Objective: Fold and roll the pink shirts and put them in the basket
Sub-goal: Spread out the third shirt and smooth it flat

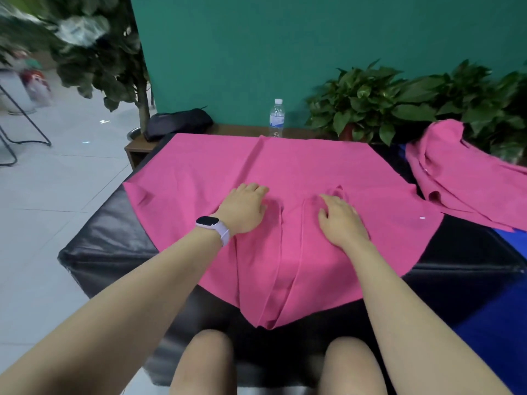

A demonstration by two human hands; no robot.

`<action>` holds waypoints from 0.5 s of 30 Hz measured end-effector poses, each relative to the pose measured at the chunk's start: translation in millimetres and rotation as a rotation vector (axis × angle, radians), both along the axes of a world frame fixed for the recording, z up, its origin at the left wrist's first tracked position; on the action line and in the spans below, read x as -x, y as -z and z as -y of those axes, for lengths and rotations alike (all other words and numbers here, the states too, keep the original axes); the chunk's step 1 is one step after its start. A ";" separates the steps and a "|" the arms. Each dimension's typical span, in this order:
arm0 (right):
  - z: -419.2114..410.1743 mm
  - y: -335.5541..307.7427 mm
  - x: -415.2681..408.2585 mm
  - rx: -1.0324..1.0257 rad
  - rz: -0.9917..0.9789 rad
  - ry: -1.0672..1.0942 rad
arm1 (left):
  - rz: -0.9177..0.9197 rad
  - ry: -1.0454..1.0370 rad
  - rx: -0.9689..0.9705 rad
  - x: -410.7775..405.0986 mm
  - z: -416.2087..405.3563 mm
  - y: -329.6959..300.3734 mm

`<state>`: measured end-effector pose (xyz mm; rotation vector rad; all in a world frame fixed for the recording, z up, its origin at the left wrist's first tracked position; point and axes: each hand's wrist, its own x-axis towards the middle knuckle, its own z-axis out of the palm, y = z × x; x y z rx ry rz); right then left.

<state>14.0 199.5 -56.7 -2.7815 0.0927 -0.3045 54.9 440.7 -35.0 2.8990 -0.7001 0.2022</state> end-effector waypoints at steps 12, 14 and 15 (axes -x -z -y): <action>13.4 15.7 -10.3 0.014 0.169 -0.044 | 0.278 -0.098 0.366 -66.8 -42.9 -18.9; 12.8 13.9 -8.7 -0.024 0.222 -0.061 | 0.285 -0.271 0.390 -89.6 -72.9 -26.3; 11.2 12.5 -7.2 -0.022 0.240 -0.067 | 0.248 -0.330 0.419 -99.2 -83.9 -26.4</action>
